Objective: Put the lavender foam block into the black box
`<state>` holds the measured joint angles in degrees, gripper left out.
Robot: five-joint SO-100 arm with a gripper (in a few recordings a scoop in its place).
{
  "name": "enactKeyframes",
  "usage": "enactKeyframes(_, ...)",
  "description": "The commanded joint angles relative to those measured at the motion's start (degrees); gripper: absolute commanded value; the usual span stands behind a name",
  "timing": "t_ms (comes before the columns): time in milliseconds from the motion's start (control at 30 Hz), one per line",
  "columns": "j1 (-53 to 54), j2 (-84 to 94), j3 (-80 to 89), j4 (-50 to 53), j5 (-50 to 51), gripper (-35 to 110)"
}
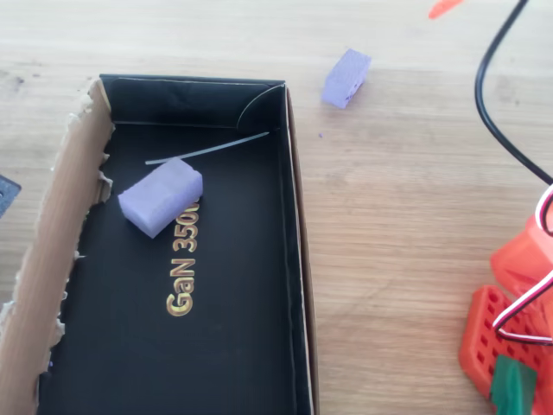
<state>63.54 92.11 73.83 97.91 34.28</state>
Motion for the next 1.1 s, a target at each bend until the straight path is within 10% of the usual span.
enactKeyframes(0, -0.6, -0.4, -4.7, 1.8, 1.4, 0)
enactKeyframes(1067, 0.9, -12.0, -13.7, 0.7, -10.4, 0)
